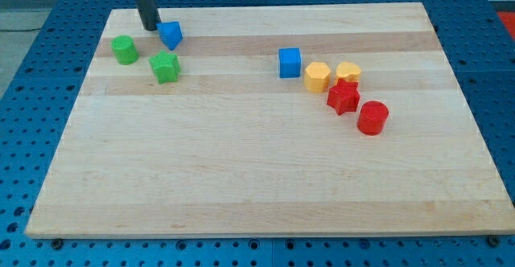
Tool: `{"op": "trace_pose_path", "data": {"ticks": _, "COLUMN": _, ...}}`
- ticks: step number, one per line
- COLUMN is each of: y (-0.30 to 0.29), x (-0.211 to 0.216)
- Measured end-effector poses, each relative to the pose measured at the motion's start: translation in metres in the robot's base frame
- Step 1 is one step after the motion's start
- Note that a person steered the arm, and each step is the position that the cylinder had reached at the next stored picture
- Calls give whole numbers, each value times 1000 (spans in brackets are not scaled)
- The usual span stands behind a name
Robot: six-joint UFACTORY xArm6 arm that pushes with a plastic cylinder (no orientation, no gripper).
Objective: Push the blue triangle slightly to right
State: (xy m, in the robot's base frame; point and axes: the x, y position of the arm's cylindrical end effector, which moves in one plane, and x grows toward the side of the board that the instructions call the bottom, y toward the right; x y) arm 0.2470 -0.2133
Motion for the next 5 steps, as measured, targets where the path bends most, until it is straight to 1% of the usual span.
{"op": "trace_pose_path", "data": {"ticks": 1, "y": 17, "x": 13}}
{"op": "trace_pose_path", "data": {"ticks": 2, "y": 61, "x": 13}}
{"op": "trace_pose_path", "data": {"ticks": 3, "y": 69, "x": 22}}
{"op": "trace_pose_path", "data": {"ticks": 4, "y": 57, "x": 26}}
{"op": "trace_pose_path", "data": {"ticks": 5, "y": 58, "x": 39}}
